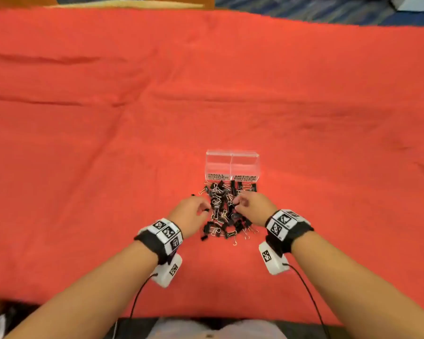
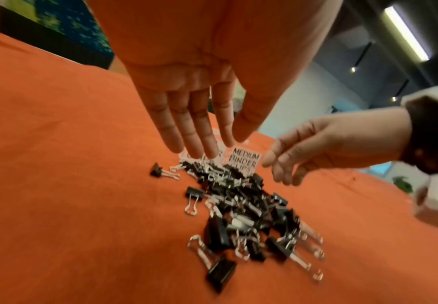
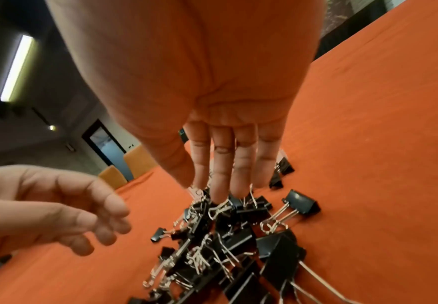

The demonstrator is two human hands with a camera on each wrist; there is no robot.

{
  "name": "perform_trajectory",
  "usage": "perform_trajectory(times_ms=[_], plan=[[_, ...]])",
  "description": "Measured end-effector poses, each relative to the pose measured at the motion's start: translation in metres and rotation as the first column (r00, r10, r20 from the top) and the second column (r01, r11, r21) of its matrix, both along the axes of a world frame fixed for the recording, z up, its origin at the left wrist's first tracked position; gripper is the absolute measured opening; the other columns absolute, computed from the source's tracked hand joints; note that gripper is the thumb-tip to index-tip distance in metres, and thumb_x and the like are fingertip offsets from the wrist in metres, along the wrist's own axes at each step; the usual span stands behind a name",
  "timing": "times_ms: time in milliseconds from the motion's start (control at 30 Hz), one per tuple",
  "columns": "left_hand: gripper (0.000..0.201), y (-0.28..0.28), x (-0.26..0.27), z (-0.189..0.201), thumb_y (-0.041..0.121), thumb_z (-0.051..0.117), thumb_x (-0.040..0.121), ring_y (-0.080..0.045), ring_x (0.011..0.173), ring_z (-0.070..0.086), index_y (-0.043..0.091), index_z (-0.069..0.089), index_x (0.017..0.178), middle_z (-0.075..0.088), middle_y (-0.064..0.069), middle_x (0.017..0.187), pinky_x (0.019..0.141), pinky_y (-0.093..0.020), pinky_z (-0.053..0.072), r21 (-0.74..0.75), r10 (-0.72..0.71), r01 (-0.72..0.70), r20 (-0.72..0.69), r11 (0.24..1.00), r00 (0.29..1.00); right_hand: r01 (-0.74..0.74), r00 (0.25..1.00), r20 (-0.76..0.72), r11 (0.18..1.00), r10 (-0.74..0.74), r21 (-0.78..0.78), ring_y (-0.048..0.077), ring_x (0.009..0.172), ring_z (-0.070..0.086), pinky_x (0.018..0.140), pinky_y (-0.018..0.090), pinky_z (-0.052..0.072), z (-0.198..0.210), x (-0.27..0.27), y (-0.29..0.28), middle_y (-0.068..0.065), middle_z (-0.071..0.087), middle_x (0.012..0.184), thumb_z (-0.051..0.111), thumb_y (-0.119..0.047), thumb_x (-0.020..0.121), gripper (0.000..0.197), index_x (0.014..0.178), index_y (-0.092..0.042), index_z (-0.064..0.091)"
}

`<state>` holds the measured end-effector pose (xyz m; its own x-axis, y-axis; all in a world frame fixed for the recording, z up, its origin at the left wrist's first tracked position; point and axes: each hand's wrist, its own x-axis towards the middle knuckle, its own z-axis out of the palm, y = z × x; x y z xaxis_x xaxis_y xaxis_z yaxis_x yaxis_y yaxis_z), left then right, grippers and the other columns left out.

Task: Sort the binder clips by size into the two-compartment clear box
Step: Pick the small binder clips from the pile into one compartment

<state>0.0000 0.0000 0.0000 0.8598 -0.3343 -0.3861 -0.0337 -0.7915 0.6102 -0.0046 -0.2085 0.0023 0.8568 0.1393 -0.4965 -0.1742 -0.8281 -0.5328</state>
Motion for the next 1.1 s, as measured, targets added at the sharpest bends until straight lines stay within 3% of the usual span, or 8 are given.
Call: perform_trajectory(times_ms=[133, 300, 467, 600, 767, 933, 1000, 1100], plan=[[0.026, -0.017, 0.016, -0.019, 0.02, 0.057, 0.089, -0.019, 0.106, 0.053, 0.019, 0.057, 0.115, 0.054, -0.003, 0.113, 0.094, -0.033, 0.044, 0.086, -0.046, 0.041, 0.056, 0.995, 0.997, 0.018, 0.998, 0.068, 0.995, -0.012, -0.098, 0.02, 0.069, 0.064, 0.063, 0.035, 0.057, -0.016, 0.018, 0.014, 0.004, 0.067, 0.091, 0.051, -0.015, 0.088, 0.023, 0.108, -0.021, 0.06], [0.025, -0.029, 0.024, -0.034, 0.02, 0.061, 0.088, -0.019, 0.1, 0.052, 0.016, 0.054, 0.112, 0.05, -0.002, 0.112, 0.09, -0.034, 0.047, 0.095, 0.006, -0.016, 0.103, 0.995, 0.995, 0.028, 0.991, 0.137, 0.986, -0.005, -0.164, 0.024, 0.091, 0.061, 0.072, 0.029, 0.047, -0.035, 0.011, 0.011, 0.007, 0.064, 0.102, 0.059, -0.02, 0.087, 0.017, 0.103, -0.016, 0.063], [0.021, -0.011, 0.024, -0.046, 0.001, 0.052, 0.083, -0.024, 0.104, 0.056, 0.011, 0.057, 0.101, 0.055, -0.006, 0.111, 0.095, -0.036, 0.047, 0.066, 0.105, -0.109, 0.071, 0.992, 0.992, 0.195, 0.972, 0.158, 0.972, -0.173, -0.133, 0.023, 0.082, 0.061, 0.072, 0.033, 0.052, -0.042, 0.006, -0.012, 0.005, 0.065, 0.095, 0.059, -0.022, 0.086, 0.013, 0.098, -0.02, 0.064], [0.024, -0.005, 0.017, -0.054, 0.008, 0.056, 0.086, -0.024, 0.107, 0.054, 0.01, 0.058, 0.11, 0.054, -0.008, 0.113, 0.097, -0.034, 0.045, 0.105, 0.051, -0.056, 0.044, 0.993, 0.998, 0.224, 0.963, 0.173, 0.972, -0.208, -0.074, 0.019, 0.066, 0.055, 0.064, 0.034, 0.051, -0.034, 0.01, -0.009, -0.003, 0.053, 0.069, 0.057, -0.018, 0.086, 0.013, 0.097, -0.017, 0.064], [0.023, -0.008, 0.013, -0.061, 0.016, 0.057, 0.09, -0.028, 0.106, 0.053, 0.008, 0.056, 0.111, 0.05, -0.01, 0.114, 0.093, -0.04, 0.047, 0.17, 0.014, -0.027, 0.077, 0.985, 0.997, 0.1, 0.981, 0.175, 0.99, -0.081, -0.101, 0.018, 0.08, 0.055, 0.074, 0.04, 0.054, -0.04, 0.011, 0.024, -0.001, 0.055, 0.086, 0.062, -0.031, 0.084, 0.019, 0.096, -0.016, 0.064], [0.009, -0.005, 0.015, -0.058, 0.008, 0.064, 0.083, -0.023, 0.08, 0.058, 0.012, 0.056, 0.087, 0.06, -0.006, 0.088, 0.078, -0.036, 0.052, 0.013, 0.173, -0.174, 0.048, 0.985, 0.984, 0.108, 0.983, 0.16, 0.986, -0.087, -0.128, 0.025, 0.093, 0.057, 0.081, 0.04, 0.051, -0.048, 0.009, 0.045, 0.007, 0.061, 0.096, 0.067, -0.039, 0.08, 0.033, 0.097, -0.011, 0.062], [0.015, -0.003, 0.016, -0.057, 0.004, 0.065, 0.081, -0.014, 0.064, 0.053, 0.015, 0.055, 0.081, 0.055, 0.003, 0.07, 0.067, -0.029, 0.048, -0.102, 0.295, -0.294, -0.001, 0.951, 0.956, 0.166, 0.977, 0.145, 0.985, -0.157, -0.051, 0.022, 0.082, 0.057, 0.073, 0.036, 0.051, -0.049, 0.008, 0.046, 0.003, 0.059, 0.084, 0.07, -0.033, 0.079, 0.024, 0.088, -0.013, 0.059], [0.014, -0.004, 0.017, -0.054, 0.006, 0.063, 0.083, -0.012, 0.06, 0.049, 0.018, 0.056, 0.087, 0.053, 0.005, 0.071, 0.063, -0.027, 0.046, -0.137, 0.317, -0.316, -0.014, 0.939, 0.948, 0.309, 0.946, 0.078, 0.947, -0.315, 0.084, 0.015, 0.065, 0.054, 0.056, 0.025, 0.045, -0.048, 0.006, 0.039, -0.005, 0.055, 0.069, 0.071, -0.017, 0.076, 0.015, 0.079, -0.014, 0.056]])
